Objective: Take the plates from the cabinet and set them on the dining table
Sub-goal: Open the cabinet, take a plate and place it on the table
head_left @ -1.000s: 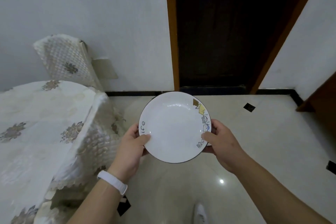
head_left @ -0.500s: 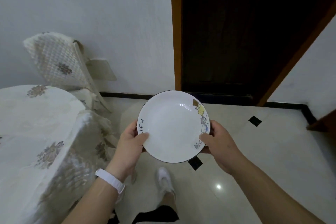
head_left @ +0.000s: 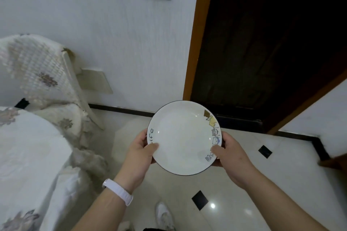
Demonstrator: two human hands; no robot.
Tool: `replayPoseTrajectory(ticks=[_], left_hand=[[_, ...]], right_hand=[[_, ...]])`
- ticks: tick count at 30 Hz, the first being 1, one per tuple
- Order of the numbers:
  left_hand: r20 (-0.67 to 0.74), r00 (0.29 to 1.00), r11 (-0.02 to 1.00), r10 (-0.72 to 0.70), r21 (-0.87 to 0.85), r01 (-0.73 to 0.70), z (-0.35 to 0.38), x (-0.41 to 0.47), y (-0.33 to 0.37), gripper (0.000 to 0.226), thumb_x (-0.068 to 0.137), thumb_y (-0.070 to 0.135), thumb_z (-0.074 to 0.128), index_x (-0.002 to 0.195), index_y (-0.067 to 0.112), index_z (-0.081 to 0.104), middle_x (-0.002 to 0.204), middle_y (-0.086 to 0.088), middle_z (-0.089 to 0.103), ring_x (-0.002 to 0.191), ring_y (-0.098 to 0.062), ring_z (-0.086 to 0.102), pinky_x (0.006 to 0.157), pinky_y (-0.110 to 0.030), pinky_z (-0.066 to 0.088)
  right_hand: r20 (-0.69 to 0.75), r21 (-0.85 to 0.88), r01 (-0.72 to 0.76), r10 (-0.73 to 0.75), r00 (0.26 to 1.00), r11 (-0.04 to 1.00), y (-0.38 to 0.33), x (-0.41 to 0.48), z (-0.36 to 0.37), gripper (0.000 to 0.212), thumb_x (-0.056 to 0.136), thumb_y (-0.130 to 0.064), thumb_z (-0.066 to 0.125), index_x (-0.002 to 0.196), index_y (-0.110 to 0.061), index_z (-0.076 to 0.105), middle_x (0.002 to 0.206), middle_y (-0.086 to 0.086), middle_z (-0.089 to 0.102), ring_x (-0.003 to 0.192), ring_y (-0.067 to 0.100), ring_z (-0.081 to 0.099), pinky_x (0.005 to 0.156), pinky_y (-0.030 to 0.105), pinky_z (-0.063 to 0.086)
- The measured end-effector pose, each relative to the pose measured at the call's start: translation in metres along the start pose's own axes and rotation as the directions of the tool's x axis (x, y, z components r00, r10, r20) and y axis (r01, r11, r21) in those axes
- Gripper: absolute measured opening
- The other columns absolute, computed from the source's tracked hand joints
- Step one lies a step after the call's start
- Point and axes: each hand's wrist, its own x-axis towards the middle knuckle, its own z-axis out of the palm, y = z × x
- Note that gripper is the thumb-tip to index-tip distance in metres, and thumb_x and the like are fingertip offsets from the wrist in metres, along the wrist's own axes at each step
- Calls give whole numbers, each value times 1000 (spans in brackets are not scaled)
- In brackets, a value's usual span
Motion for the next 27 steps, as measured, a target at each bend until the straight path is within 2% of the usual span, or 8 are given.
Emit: replayPoseTrajectory(ticks=[4,8,11,16,21,27], left_hand=[[-59,998,999,16,-30,-18,-23,45,25,43,89,-10,46,115,19,62,92,4,74,73,-14,68,51,-26,51],[-91,995,998,46,-38,-50,-40,66,46,45,89,-12,45,108,24,65,85,11,75,70,-8,68,51,-25,52],[-136,989,996,52,-62,-61,-56,82,54,46,88,-11,46,115,22,64,94,7,75,75,-11,69,54,-27,53],[-273,961,992,45,-98,-74,-79,108,60,48,88,-10,47,119,23,63,104,0,74,83,-16,69,59,-31,54],[-427,903,988,39,-116,-98,-98,140,70,49,90,-9,46,119,26,63,108,2,74,94,-20,70,74,-41,58],[-610,792,976,9,-168,-140,-101,197,101,51,90,-10,45,118,28,64,109,-1,74,97,-26,70,66,-37,57]], right_hand=[[21,6,27,-27,999,1000,-27,46,32,42,93,7,44,107,-29,62,103,-3,74,85,16,73,65,33,60],[57,-21,43,-42,997,999,-49,78,55,42,93,6,44,110,-29,61,105,-4,74,86,16,73,65,34,60],[118,-46,58,-53,992,997,-63,105,72,40,95,3,45,112,-30,60,107,-6,73,89,15,72,66,32,61],[236,-52,71,-57,970,996,-81,157,107,41,94,6,46,104,-31,62,102,-6,74,84,13,73,63,31,60],[388,-59,76,-47,920,995,-102,223,145,45,91,8,46,102,-31,64,99,-6,76,86,19,74,67,38,61],[588,-77,93,-30,809,993,-156,312,182,42,89,9,44,107,-23,65,100,-3,75,82,20,74,57,28,57]])
